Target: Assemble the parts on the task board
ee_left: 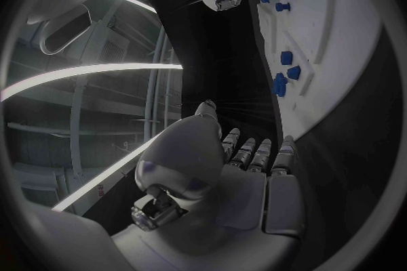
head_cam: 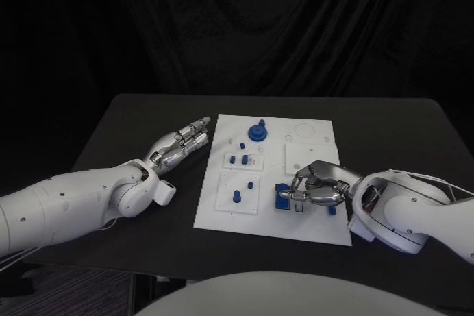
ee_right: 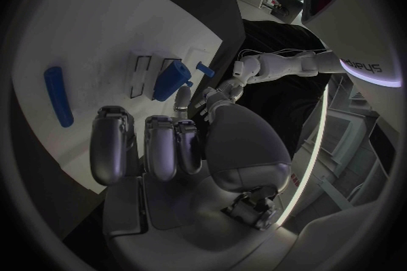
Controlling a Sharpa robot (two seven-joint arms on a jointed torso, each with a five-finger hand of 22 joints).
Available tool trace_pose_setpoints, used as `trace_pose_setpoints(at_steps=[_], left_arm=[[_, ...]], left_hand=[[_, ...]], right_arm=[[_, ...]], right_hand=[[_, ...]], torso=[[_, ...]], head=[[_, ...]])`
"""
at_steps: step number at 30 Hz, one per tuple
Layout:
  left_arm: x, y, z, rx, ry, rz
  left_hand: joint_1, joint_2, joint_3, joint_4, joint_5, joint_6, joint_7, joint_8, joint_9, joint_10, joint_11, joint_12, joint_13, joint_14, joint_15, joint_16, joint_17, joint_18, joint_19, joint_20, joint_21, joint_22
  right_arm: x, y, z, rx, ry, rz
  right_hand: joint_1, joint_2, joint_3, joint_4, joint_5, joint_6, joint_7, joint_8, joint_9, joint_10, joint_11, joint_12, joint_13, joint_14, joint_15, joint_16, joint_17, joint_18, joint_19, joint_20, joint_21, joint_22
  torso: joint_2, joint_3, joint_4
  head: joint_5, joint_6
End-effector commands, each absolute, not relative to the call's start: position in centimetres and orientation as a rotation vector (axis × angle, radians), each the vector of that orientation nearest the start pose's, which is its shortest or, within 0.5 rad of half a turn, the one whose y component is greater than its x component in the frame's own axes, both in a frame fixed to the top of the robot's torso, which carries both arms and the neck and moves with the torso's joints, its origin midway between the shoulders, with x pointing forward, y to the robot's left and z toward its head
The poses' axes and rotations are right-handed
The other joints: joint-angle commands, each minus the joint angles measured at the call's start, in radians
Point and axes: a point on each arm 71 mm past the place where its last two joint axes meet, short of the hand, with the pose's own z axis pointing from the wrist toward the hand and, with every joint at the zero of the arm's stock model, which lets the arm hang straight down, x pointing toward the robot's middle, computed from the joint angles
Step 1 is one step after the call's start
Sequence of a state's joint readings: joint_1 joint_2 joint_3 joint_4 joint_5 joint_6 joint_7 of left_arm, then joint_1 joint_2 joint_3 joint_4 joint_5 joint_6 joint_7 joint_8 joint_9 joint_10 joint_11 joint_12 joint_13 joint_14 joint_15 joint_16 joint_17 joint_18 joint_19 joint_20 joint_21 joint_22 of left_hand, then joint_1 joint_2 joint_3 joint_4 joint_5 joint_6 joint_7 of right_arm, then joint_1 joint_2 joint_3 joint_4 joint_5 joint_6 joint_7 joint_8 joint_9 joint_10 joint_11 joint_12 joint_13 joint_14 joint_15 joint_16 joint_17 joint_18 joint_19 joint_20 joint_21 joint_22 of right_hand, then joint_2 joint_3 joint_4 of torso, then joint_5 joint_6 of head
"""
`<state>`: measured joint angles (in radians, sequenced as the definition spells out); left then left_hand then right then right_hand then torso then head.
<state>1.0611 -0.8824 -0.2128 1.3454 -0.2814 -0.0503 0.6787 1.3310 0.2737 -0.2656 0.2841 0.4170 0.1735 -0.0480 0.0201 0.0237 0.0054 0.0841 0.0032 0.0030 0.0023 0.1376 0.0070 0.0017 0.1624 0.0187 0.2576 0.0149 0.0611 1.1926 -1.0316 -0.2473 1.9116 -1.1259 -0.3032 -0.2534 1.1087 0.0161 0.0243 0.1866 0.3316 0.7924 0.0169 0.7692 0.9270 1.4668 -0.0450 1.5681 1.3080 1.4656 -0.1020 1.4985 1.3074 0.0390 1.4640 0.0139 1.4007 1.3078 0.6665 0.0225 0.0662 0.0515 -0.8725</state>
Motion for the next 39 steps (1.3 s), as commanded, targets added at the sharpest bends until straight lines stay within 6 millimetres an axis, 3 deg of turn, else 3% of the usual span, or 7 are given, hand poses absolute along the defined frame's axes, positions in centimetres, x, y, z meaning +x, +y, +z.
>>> trace_pose_setpoints(at_steps=[1,3,8,16,21,25,39], left_arm=[[44.39,26.59,-28.62,-0.759,1.538,-1.649],[44.37,26.59,-28.64,-0.759,1.538,-1.649],[44.34,26.64,-28.67,-0.760,1.539,-1.648],[44.31,26.62,-28.69,-0.761,1.539,-1.651],[44.31,26.62,-28.71,-0.761,1.540,-1.651],[44.32,26.59,-28.74,-0.761,1.542,-1.652],[44.32,26.65,-28.85,-0.764,1.544,-1.651]], left_hand=[[0.010,0.002,0.006,-0.001,0.005,0.000,0.004,0.005,0.001,0.000,0.009,-0.002,-0.001,-0.002,0.006,-0.007,-0.002,0.017,0.002,0.007,0.001,0.001],[0.010,0.002,0.006,-0.001,0.005,0.000,0.004,0.005,0.001,0.000,0.009,-0.002,-0.001,-0.002,0.006,-0.007,-0.002,0.017,0.002,0.007,0.001,0.001],[0.011,0.002,0.007,-0.001,0.005,-0.001,0.004,0.005,0.001,0.000,0.009,-0.002,-0.001,-0.002,0.007,-0.007,-0.002,0.017,0.002,0.007,0.001,0.001],[0.012,0.002,0.007,-0.001,0.005,0.001,0.005,0.005,0.002,0.000,0.010,-0.002,-0.001,-0.002,0.008,-0.007,-0.002,0.017,0.002,0.007,0.001,0.001],[0.012,0.002,0.007,-0.001,0.005,0.000,0.006,0.005,0.002,0.000,0.010,-0.002,-0.001,-0.002,0.008,-0.007,-0.002,0.017,0.002,0.007,0.001,0.001],[0.012,0.001,0.007,-0.001,0.005,0.008,0.021,0.007,0.003,-0.001,0.009,-0.002,-0.001,-0.002,0.010,-0.007,-0.002,0.017,0.002,0.009,0.001,0.001],[0.012,0.001,0.007,-0.001,0.005,0.007,0.024,0.007,0.003,-0.001,0.009,-0.002,-0.002,-0.002,0.010,-0.007,-0.002,0.017,0.002,0.009,0.002,0.001]], right_arm=[[36.71,-18.86,-23.48,0.052,2.033,0.820],[36.76,-18.86,-23.55,0.042,2.036,0.812],[36.96,-18.84,-23.72,0.027,2.040,0.794],[37.22,-18.77,-23.95,0.016,2.046,0.770],[37.40,-18.70,-24.09,0.005,2.049,0.757],[37.45,-18.57,-24.20,-0.002,2.056,0.753],[37.46,-18.38,-24.39,-0.033,2.068,0.735]], right_hand=[[0.021,0.001,-0.011,-0.006,0.003,-0.012,-0.004,0.039,0.033,0.104,-0.009,0.003,0.263,0.076,-0.008,0.003,0.108,0.003,0.039,-0.011,0.003,0.208],[0.026,0.003,-0.020,-0.006,-0.003,-0.015,-0.009,0.067,0.058,0.104,-0.013,0.003,0.263,0.076,-0.012,0.003,0.108,0.003,0.039,-0.013,0.003,0.208],[0.040,0.005,-0.022,-0.013,-0.002,-0.021,-0.012,0.081,0.071,0.104,-0.016,0.003,0.263,0.076,-0.014,0.002,0.106,0.002,0.039,-0.016,0.003,0.209],[0.093,0.011,-0.006,-0.044,-0.013,-0.031,-0.018,0.089,0.083,0.104,-0.021,0.003,0.263,0.075,-0.019,0.001,0.104,0.003,0.039,-0.020,0.003,0.208],[0.125,0.005,0.011,-0.065,0.002,-0.033,-0.019,0.088,0.084,0.104,-0.023,0.003,0.263,0.075,-0.020,0.001,0.103,0.003,0.039,-0.022,0.002,0.208],[0.135,-0.003,0.015,-0.075,-0.011,-0.032,-0.019,0.088,0.084,0.104,-0.023,0.003,0.263,0.075,-0.020,0.000,0.102,0.003,0.038,-0.023,0.001,0.208],[0.074,-0.026,-0.027,-0.030,-0.185,-0.030,-0.012,0.107,0.101,0.104,-0.017,0.003,0.263,0.074,-0.015,-0.003,0.097,0.003,0.037,-0.018,-0.003,0.207]], torso=[[0.000,-0.0011,0.0006],[0.000,-0.0008,0.0006],[-0.001,-0.0013,0.0006],[0.000,-0.0017,0.0019],[0.001,-0.0014,0.0007],[0.001,-0.0013,0.0009],[0.001,-0.0011,0.0006]], head=[[-0.001,0.000],[0.000,0.000],[-0.001,0.000],[0.001,0.000],[0.000,0.000],[0.002,0.000],[0.003,0.000]])
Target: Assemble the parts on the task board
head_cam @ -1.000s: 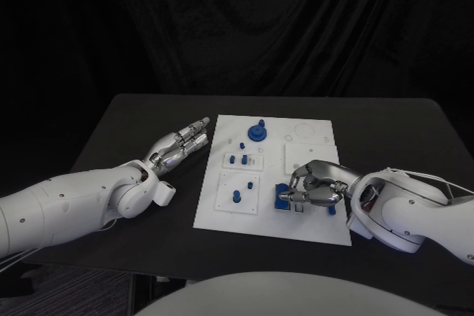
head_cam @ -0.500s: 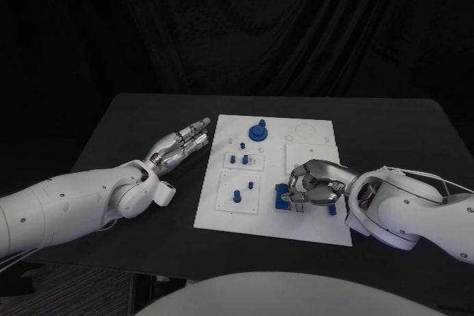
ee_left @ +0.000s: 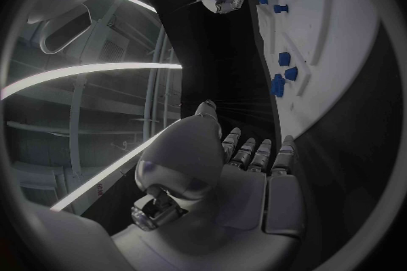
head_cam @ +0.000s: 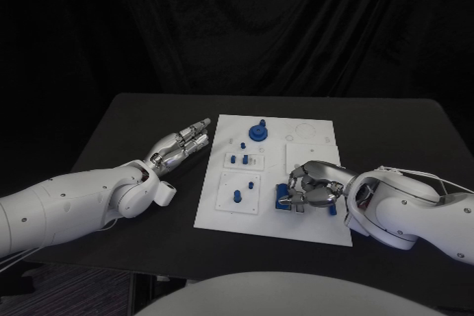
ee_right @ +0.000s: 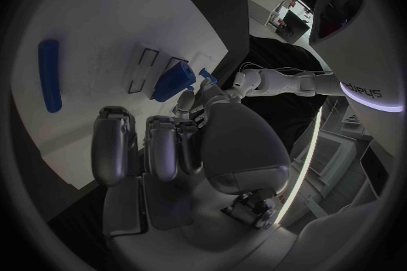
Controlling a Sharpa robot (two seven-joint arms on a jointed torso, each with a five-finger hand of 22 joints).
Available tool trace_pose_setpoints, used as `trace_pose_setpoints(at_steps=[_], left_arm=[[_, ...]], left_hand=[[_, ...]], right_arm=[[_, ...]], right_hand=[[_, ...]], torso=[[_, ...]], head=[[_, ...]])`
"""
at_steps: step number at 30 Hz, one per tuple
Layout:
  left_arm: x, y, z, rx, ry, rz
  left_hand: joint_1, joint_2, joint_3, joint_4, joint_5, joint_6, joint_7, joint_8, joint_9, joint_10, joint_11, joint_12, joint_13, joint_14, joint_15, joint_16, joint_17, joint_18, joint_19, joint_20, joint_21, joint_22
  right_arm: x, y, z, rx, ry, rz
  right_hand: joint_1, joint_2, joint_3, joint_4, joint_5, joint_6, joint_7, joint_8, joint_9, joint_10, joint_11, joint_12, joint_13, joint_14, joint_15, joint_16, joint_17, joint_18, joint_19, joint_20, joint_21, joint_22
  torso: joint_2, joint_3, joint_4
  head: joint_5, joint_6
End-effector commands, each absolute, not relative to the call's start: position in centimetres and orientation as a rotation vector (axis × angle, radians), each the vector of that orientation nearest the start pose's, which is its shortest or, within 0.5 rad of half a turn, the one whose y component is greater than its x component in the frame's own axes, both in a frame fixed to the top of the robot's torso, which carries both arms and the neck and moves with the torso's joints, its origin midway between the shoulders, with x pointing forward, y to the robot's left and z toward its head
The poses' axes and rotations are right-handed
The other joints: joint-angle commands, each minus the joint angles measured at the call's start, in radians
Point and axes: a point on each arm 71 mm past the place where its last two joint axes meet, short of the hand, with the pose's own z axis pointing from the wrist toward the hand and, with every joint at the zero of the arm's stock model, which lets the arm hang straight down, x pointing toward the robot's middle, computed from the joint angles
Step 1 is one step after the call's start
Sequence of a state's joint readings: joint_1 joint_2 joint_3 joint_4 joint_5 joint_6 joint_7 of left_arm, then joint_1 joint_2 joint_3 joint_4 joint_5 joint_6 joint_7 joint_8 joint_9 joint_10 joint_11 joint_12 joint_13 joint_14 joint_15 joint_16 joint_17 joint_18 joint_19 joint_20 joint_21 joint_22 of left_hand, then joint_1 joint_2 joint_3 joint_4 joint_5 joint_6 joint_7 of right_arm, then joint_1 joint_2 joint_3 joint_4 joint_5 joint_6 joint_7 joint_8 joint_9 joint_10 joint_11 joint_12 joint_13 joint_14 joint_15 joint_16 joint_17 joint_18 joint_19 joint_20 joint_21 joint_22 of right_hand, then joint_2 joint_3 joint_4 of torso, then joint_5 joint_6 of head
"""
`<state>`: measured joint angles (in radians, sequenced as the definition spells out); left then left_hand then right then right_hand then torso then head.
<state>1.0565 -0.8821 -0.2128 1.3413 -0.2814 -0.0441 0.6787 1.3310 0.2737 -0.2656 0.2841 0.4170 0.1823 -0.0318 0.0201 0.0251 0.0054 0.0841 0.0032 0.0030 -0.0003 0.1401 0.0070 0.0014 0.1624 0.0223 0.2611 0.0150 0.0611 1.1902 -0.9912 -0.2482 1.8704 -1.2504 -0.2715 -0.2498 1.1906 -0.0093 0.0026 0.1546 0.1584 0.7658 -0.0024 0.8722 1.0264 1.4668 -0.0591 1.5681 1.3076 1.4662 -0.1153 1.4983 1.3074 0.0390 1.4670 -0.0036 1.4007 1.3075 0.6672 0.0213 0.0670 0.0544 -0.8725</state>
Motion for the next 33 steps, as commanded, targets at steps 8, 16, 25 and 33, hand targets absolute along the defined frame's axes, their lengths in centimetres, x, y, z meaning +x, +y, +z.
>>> trace_pose_setpoints(at_steps=[8,16,25,33], left_arm=[[44.30,26.65,-28.90,-0.766,1.547,-1.651],[44.29,26.64,-28.94,-0.767,1.550,-1.651],[44.28,26.62,-28.97,-0.768,1.553,-1.653],[44.28,26.59,-29.02,-0.770,1.556,-1.654]], left_hand=[[0.012,0.002,0.007,0.000,0.005,-0.002,0.009,0.007,0.001,-0.001,0.009,-0.002,-0.002,0.000,0.009,-0.007,-0.001,0.017,-0.002,0.006,0.001,0.001],[0.011,0.002,0.007,0.001,0.005,-0.002,0.010,0.007,0.001,0.000,0.009,-0.002,-0.001,0.000,0.010,-0.007,-0.001,0.017,-0.002,0.006,0.002,0.001],[0.011,0.002,0.007,0.001,0.005,-0.002,0.010,0.007,0.001,0.000,0.009,-0.002,-0.001,0.000,0.010,-0.007,-0.001,0.017,-0.002,0.006,0.002,0.001],[0.011,0.003,0.008,0.001,0.004,-0.003,0.011,0.006,0.001,0.000,0.010,-0.002,-0.001,0.000,0.011,-0.007,-0.001,0.017,-0.002,0.006,0.001,0.001]], right_arm=[[37.53,-18.41,-24.51,-0.048,2.075,0.716],[37.71,-18.51,-24.62,-0.062,2.076,0.695],[37.81,-18.47,-24.68,-0.094,2.064,0.682],[37.70,-18.29,-24.53,-0.111,2.043,0.705]], right_hand=[[-0.010,-0.007,-0.013,0.007,-0.035,-0.008,0.008,0.008,0.006,0.104,-0.002,0.003,0.263,0.072,-0.002,-0.006,0.090,0.005,0.031,0.000,-0.010,0.205],[0.007,-0.005,-0.009,0.002,-0.021,-0.016,0.008,0.014,0.014,0.104,-0.001,0.003,0.263,0.070,-0.001,-0.011,0.081,0.007,0.029,0.001,-0.017,0.203],[0.085,-0.007,0.017,-0.043,0.109,-0.028,0.007,0.013,0.017,0.104,-0.003,0.003,0.263,0.069,-0.002,-0.014,0.078,0.007,0.028,-0.001,-0.019,0.203],[0.113,-0.006,0.040,-0.062,0.188,-0.028,0.008,0.002,0.009,0.104,-0.002,0.003,0.263,0.070,-0.002,-0.013,0.080,0.007,0.028,0.000,-0.022,0.202]], torso=[[0.000,-0.0001,0.0000],[0.000,-0.0002,0.0003],[0.000,0.0002,-0.0004],[-0.001,0.0003,-0.0004]], head=[[0.001,0.000],[0.002,0.000],[0.004,0.000],[0.004,0.000]])
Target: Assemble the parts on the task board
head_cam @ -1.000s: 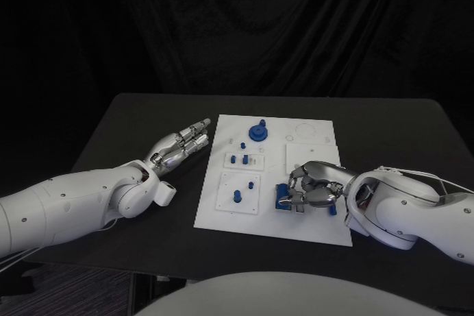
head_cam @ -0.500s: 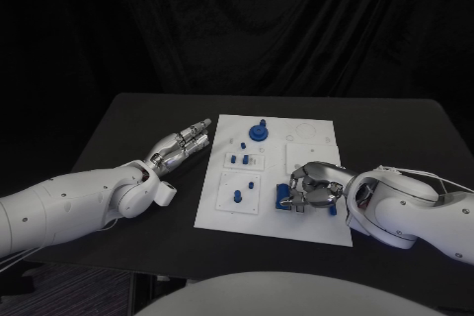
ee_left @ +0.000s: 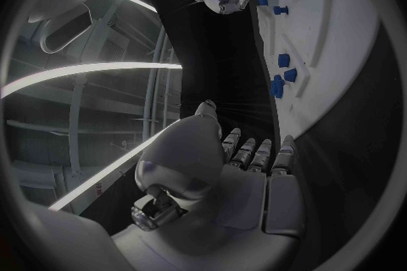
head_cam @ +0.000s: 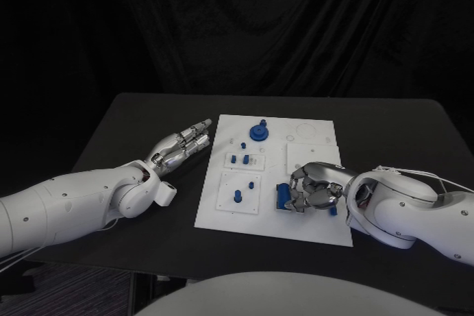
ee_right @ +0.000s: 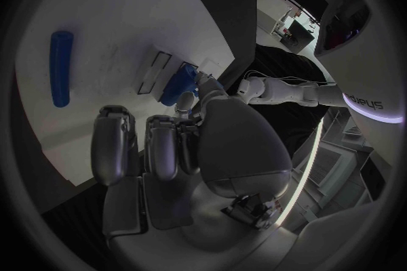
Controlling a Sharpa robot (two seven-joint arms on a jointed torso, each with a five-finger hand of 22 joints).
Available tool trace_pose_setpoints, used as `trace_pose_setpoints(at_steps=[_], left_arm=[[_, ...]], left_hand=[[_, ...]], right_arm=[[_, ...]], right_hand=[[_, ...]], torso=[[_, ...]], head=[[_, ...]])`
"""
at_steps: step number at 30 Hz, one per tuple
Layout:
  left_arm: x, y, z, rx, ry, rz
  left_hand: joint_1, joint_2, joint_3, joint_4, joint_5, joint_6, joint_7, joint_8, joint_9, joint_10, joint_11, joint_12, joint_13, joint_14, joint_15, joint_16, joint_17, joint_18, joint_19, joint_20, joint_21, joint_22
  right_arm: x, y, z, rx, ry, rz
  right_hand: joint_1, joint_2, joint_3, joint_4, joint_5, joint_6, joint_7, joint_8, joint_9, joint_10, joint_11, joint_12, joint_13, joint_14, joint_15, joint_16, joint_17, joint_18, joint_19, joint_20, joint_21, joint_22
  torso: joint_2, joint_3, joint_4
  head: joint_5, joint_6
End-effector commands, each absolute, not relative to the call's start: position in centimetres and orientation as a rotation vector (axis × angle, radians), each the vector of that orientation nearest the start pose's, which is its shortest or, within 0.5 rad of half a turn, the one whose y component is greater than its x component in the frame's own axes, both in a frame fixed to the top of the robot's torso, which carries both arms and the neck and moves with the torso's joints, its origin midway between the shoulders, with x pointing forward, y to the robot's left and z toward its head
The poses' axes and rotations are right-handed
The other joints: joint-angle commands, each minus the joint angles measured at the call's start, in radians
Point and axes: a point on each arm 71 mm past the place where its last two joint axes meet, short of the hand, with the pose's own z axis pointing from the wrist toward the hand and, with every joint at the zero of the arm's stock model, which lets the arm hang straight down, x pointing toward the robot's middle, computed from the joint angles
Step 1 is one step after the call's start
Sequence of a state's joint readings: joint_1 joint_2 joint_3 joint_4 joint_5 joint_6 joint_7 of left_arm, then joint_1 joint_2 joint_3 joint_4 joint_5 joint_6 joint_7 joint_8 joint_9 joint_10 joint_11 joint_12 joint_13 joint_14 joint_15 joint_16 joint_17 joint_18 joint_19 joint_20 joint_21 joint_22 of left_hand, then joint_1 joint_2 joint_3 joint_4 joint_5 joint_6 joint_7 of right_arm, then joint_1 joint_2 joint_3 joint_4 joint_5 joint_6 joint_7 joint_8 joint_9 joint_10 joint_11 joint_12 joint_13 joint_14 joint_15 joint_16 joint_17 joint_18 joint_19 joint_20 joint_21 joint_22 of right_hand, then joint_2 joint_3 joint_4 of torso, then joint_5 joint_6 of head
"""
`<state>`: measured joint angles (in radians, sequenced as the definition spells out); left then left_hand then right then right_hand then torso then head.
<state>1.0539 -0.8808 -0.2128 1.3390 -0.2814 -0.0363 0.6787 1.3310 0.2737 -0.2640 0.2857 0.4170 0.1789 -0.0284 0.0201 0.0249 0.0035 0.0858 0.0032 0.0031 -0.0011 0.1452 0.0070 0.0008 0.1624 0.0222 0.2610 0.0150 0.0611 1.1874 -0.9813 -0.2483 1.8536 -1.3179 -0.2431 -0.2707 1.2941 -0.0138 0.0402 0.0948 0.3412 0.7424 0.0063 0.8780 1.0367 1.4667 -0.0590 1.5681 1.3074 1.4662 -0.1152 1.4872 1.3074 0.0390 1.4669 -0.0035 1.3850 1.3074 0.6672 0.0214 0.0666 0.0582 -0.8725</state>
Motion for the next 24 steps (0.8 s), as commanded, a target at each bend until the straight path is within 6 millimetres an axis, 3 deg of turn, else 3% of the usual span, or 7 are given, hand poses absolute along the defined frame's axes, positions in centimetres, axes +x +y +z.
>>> trace_pose_setpoints(at_steps=[1,13,14,15,19,24], left_arm=[[44.28,26.58,-29.04,-0.770,1.556,-1.655],[44.23,26.59,-29.12,-0.772,1.560,-1.655],[44.23,26.59,-29.13,-0.773,1.560,-1.655],[44.23,26.59,-29.13,-0.773,1.560,-1.655],[44.23,26.59,-29.15,-0.774,1.562,-1.655],[44.22,26.61,-29.16,-0.775,1.563,-1.655]], left_hand=[[0.011,0.003,0.006,0.000,0.004,0.001,0.008,0.006,0.001,0.002,0.008,-0.002,-0.001,0.001,0.006,-0.007,-0.001,0.017,-0.002,0.007,0.001,0.001],[0.011,0.003,0.006,0.000,0.004,0.000,0.008,0.006,0.001,0.001,0.009,-0.002,-0.001,0.001,0.007,-0.007,-0.001,0.017,-0.002,0.007,0.001,0.001],[0.011,0.003,0.006,0.000,0.004,0.000,0.008,0.006,0.001,0.001,0.009,-0.002,-0.001,0.001,0.007,-0.007,-0.001,0.017,-0.002,0.007,0.001,0.001],[0.011,0.003,0.006,0.000,0.004,0.000,0.008,0.006,0.001,0.001,0.009,-0.002,-0.001,0.001,0.007,-0.007,-0.001,0.017,-0.002,0.007,0.001,0.001],[0.011,0.003,0.006,0.000,0.004,0.000,0.008,0.006,0.001,0.001,0.009,-0.002,-0.001,0.001,0.007,-0.007,-0.001,0.017,-0.002,0.007,0.001,0.001],[0.010,0.004,0.006,0.000,0.004,0.001,0.009,0.006,0.001,0.002,0.011,-0.001,-0.001,0.001,0.009,-0.007,-0.001,0.017,-0.002,0.007,0.002,0.001]], right_arm=[[37.67,-18.25,-24.51,-0.113,2.041,0.709],[37.44,-18.05,-24.52,-0.145,2.042,0.717],[37.43,-18.05,-24.55,-0.147,2.043,0.715],[37.42,-18.06,-24.59,-0.149,2.045,0.713],[37.37,-18.09,-24.86,-0.153,2.055,0.703],[37.22,-18.13,-25.28,-0.165,2.062,0.682]], right_hand=[[0.010,-0.002,0.002,-0.002,0.005,-0.005,-0.001,-0.003,-0.001,0.104,-0.002,0.003,0.263,0.070,-0.002,-0.002,0.080,0.007,0.028,0.000,-0.006,0.202],[0.019,-0.010,0.014,-0.011,0.018,-0.005,0.002,-0.008,-0.004,0.104,0.000,0.003,0.263,0.070,-0.001,-0.001,0.082,0.008,0.027,0.000,-0.010,0.201],[0.015,-0.012,0.013,-0.010,0.008,-0.005,0.002,-0.007,-0.003,0.104,0.000,0.003,0.263,0.070,0.000,-0.001,0.083,0.007,0.027,0.001,-0.010,0.201],[0.001,-0.014,0.009,-0.001,-0.034,-0.003,0.003,-0.003,-0.001,0.104,0.001,0.003,0.263,0.071,0.001,0.000,0.084,0.008,0.026,0.002,-0.010,0.201],[-0.028,-0.021,-0.007,0.023,-0.135,-0.005,0.004,0.010,0.009,0.104,0.003,0.003,0.263,0.071,0.003,0.000,0.085,0.008,0.025,0.004,-0.014,0.200],[-0.046,-0.031,-0.019,0.046,-0.194,-0.010,0.005,0.021,0.019,0.104,0.003,0.003,0.263,0.072,0.003,0.003,0.092,0.010,0.023,0.004,-0.021,0.198]], torso=[[-0.001,0.0003,0.0000],[-0.001,-0.0002,0.0002],[0.000,-0.0002,0.0001],[0.000,-0.0002,0.0000],[-0.001,-0.0003,0.0004],[0.000,0.0005,0.0012]], head=[[0.000,0.000],[0.000,0.000],[0.000,0.000],[0.001,0.000],[0.002,0.000],[0.003,0.000]])
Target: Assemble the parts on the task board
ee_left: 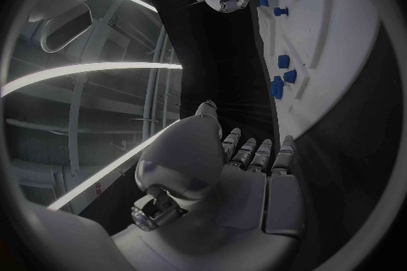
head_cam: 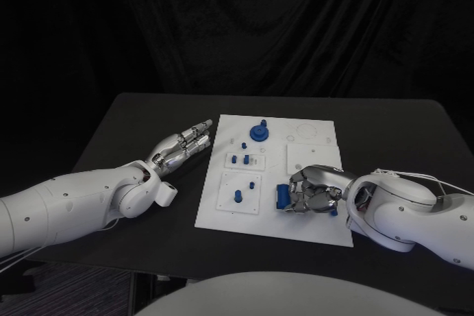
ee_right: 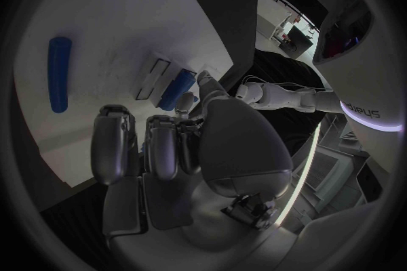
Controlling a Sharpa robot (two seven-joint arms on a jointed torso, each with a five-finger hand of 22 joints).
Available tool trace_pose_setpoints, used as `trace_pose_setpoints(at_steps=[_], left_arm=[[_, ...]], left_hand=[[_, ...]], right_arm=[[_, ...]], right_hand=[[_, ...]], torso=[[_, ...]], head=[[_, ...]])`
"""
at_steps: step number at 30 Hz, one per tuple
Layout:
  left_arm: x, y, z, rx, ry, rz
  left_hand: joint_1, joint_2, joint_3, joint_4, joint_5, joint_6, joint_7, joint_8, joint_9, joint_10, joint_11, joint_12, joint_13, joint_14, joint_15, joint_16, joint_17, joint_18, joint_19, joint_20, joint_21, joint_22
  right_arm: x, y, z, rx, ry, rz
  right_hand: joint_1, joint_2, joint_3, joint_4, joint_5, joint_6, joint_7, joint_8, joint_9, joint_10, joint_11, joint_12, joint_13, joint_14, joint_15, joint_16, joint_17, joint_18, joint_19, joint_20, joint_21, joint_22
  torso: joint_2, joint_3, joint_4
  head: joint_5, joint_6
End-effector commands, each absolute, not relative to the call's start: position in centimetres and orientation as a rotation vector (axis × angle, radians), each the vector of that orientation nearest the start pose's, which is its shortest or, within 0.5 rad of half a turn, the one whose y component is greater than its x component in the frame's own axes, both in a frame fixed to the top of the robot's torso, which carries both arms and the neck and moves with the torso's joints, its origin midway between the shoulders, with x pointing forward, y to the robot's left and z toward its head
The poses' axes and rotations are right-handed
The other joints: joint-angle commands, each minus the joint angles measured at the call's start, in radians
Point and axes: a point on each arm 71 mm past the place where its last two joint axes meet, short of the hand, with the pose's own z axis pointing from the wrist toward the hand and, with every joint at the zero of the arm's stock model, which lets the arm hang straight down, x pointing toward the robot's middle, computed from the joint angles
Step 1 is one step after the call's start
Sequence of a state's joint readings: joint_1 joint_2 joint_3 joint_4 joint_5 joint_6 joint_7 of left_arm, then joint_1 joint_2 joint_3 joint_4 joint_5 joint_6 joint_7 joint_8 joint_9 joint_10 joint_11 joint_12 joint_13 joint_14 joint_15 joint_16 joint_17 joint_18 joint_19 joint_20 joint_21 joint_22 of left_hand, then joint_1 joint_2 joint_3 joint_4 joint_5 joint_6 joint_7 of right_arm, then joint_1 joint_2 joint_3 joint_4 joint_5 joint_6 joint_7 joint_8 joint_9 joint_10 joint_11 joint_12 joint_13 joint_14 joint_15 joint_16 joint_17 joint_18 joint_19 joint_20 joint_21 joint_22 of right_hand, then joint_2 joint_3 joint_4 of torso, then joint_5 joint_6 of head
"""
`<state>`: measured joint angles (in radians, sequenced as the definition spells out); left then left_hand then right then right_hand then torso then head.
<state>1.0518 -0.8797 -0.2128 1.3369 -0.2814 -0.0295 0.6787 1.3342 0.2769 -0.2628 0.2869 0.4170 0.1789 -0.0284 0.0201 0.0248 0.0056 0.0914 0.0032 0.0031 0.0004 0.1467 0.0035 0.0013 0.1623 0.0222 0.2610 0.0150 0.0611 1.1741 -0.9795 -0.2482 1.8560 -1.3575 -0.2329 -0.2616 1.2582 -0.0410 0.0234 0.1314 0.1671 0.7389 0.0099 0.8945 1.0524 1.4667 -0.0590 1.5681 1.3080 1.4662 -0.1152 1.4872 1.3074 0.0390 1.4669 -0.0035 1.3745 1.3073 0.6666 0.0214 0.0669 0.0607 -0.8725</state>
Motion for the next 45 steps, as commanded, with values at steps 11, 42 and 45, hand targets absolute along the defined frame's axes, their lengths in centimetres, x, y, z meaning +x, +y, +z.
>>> trace_pose_setpoints(at_steps=[11,42,45], left_arm=[[44.2,26.6,-29.2,-0.776,1.565,-1.657],[44.0,26.9,-29.1,-0.778,1.561,-1.646],[44.0,26.9,-29.1,-0.778,1.561,-1.647]], left_hand=[[0.007,0.000,0.005,-0.001,0.004,0.001,0.009,0.006,0.001,0.000,0.005,-0.001,-0.001,0.000,0.007,-0.004,-0.001,0.017,-0.002,0.007,0.002,0.001],[0.008,0.000,0.005,-0.002,0.005,0.005,0.009,0.007,0.002,0.002,0.009,-0.001,-0.001,0.000,0.007,-0.004,-0.001,0.017,-0.001,0.009,0.002,0.002],[0.008,-0.001,0.006,-0.002,0.005,0.005,0.009,0.007,0.002,0.002,0.010,-0.001,-0.001,0.000,0.007,-0.004,-0.001,0.017,-0.001,0.009,0.002,0.002]], right_arm=[[36.9,-18.5,-25.1,-0.136,2.010,0.702],[35.3,-28.1,-23.7,0.041,2.053,0.235],[35.3,-27.9,-23.9,0.029,2.066,0.225]], right_hand=[[-0.056,-0.066,-0.011,0.130,-0.119,-0.013,-0.005,0.024,0.017,0.104,-0.002,0.003,0.263,0.072,-0.002,0.004,0.094,0.010,0.022,0.000,-0.014,0.198],[-0.148,0.018,0.027,0.151,0.254,0.062,0.018,-0.206,-0.210,0.104,0.017,0.003,0.263,0.074,0.014,0.009,0.098,0.004,0.037,0.015,0.021,0.207],[-0.148,0.018,0.027,0.152,0.254,0.065,0.018,-0.206,-0.210,0.104,0.017,0.003,0.263,0.074,0.014,0.007,0.094,0.004,0.037,0.014,0.020,0.207]], torso=[[0.000,0.0000,-0.0007],[0.000,-0.0007,0.0007],[0.001,0.0000,-0.0003]], head=[[0.001,0.000],[-0.081,0.000],[-0.092,0.000]])
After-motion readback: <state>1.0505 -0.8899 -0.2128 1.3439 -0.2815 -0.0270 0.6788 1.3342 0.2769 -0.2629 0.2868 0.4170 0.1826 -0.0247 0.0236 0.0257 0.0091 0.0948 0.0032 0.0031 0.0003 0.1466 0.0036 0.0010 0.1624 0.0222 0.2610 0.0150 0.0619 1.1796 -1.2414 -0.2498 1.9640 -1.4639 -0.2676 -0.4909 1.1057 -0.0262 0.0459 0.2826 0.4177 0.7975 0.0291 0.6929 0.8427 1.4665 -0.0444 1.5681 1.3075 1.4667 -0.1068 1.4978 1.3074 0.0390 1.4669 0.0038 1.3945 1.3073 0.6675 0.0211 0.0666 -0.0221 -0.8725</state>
